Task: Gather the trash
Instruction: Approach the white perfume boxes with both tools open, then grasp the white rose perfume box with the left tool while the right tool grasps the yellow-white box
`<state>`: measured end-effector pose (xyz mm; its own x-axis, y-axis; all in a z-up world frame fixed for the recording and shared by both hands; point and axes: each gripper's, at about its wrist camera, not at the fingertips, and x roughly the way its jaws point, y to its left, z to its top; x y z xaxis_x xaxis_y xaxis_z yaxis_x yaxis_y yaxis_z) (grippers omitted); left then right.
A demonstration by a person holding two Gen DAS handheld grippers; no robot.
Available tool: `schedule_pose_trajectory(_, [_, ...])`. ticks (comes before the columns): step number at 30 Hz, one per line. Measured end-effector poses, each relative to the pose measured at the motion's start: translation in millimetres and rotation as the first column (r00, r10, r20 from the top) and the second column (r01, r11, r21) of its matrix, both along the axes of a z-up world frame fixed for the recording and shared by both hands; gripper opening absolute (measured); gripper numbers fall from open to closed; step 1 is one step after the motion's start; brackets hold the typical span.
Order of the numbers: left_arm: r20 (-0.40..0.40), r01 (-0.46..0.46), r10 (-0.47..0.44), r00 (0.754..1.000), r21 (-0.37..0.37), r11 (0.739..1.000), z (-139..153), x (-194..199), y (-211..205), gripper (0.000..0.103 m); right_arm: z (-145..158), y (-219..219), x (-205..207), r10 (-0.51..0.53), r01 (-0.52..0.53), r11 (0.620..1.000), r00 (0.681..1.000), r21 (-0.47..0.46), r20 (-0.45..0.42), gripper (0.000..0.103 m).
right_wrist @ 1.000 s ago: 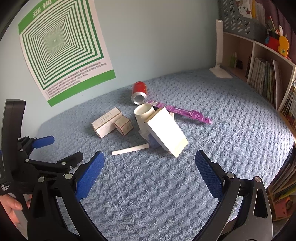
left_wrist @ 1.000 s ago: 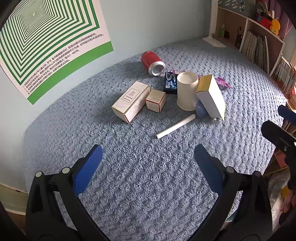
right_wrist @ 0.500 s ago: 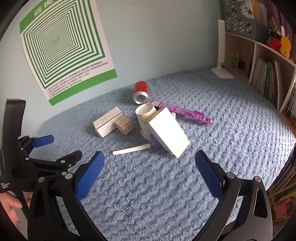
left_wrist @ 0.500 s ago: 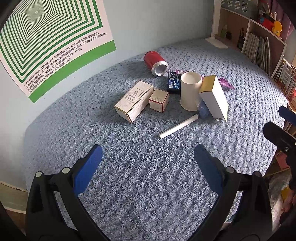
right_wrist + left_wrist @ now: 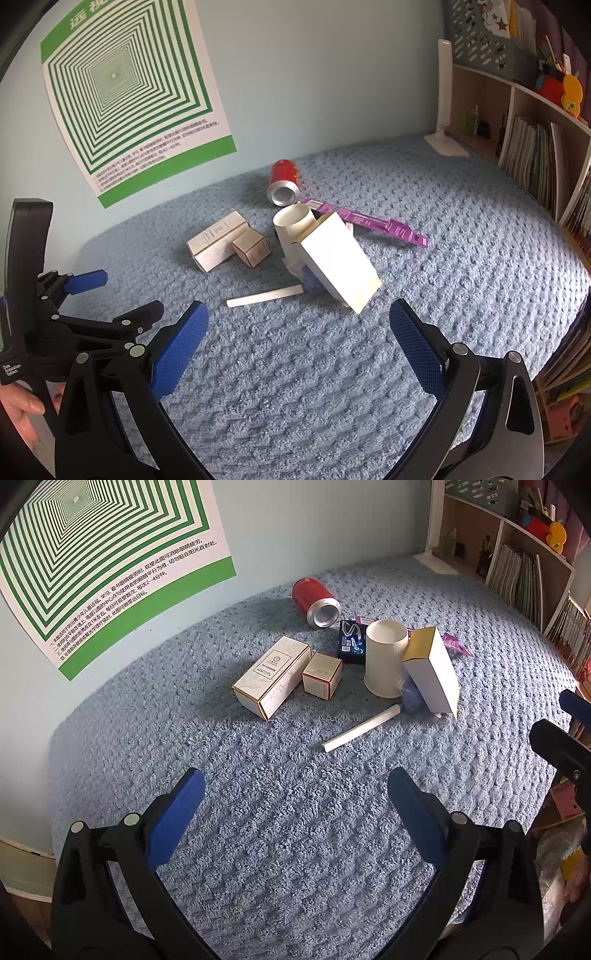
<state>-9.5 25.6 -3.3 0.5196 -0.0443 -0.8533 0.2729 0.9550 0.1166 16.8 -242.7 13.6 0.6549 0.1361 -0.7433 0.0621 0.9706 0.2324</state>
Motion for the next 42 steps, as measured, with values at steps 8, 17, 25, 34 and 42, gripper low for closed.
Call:
schedule_pose_trajectory(8, [-0.005,0.002,-0.002,1.000,-0.001,1.000,-0.7,0.0,-0.3,0.096,-1.0,1.5,-0.5,0.002,-0.002,1.000,1.000,0.000,-0.005,0.097])
schedule_pose_trajectory(17, [-0.017,0.001,-0.001,1.000,-0.006,1.000,-3.6,1.1,1.0,0.096,-5.1,2.7,0.8,0.007,-0.007,1.000,1.000,0.000,-0.018,0.097])
schedule_pose_trajectory(25, [-0.026,0.000,0.000,1.000,-0.014,1.000,-7.8,3.4,2.5,0.096,-8.6,3.6,3.1,0.015,-0.015,1.000,0.999,-0.001,-0.028,0.097])
schedule_pose_trajectory(34, [-0.034,-0.001,0.001,0.999,-0.005,1.000,-13.8,12.4,5.6,0.096,-16.7,5.5,13.0,0.041,-0.042,0.999,0.998,-0.018,-0.045,0.097])
schedule_pose_trajectory(42, [-0.032,0.027,-0.025,0.999,0.049,0.998,-25.0,33.7,7.2,0.097,-30.6,1.9,35.6,0.059,-0.063,0.997,0.996,-0.048,-0.072,0.097])
